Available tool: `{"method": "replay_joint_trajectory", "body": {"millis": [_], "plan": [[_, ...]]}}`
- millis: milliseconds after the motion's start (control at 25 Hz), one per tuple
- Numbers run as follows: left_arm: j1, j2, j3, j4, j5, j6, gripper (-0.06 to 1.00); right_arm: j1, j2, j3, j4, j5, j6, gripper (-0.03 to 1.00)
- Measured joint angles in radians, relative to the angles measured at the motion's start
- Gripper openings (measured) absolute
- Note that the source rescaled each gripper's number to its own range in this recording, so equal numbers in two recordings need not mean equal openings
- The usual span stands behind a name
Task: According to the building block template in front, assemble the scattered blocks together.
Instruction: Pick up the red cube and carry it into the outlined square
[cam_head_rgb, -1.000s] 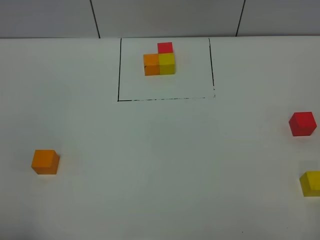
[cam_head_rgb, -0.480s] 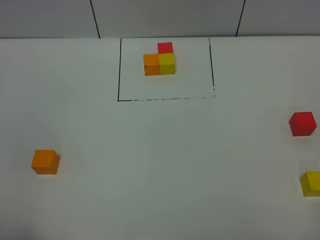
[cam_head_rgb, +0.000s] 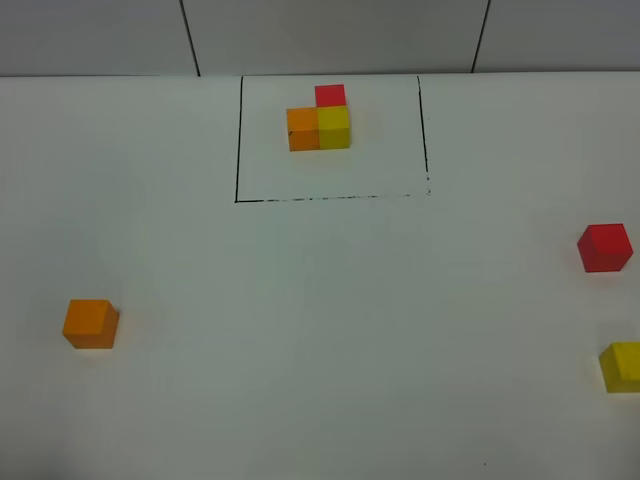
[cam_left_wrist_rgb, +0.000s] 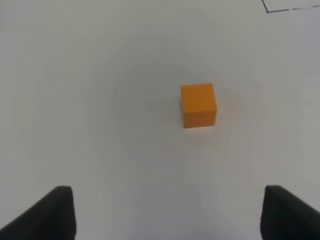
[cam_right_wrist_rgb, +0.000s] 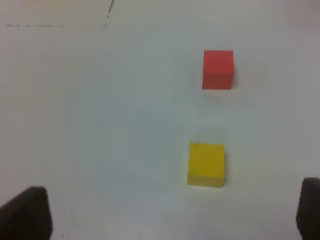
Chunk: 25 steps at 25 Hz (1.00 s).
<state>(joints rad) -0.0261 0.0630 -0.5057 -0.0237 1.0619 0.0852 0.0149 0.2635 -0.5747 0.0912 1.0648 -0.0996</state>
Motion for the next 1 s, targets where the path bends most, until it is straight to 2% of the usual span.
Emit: {"method": "replay_joint_trajectory", "body": {"millis": [560, 800, 1000], "plan": [[0.0, 0.0, 0.0, 0.0, 0.0, 0.0, 0.73, 0.0, 1.035, -0.363, 0.0, -0.19, -0.03, 1.0], [0.0, 0.0, 0.0, 0.0, 0.0, 0.0, 0.73, 0.0, 1.324, -0.518, -0.011, -0.227, -0.03, 1.0], [0.0, 0.0, 0.0, 0.0, 0.0, 0.0, 0.72, -0.003, 1.492, -0.578, -0.061, -0.257, -0.034, 1.0]]}}
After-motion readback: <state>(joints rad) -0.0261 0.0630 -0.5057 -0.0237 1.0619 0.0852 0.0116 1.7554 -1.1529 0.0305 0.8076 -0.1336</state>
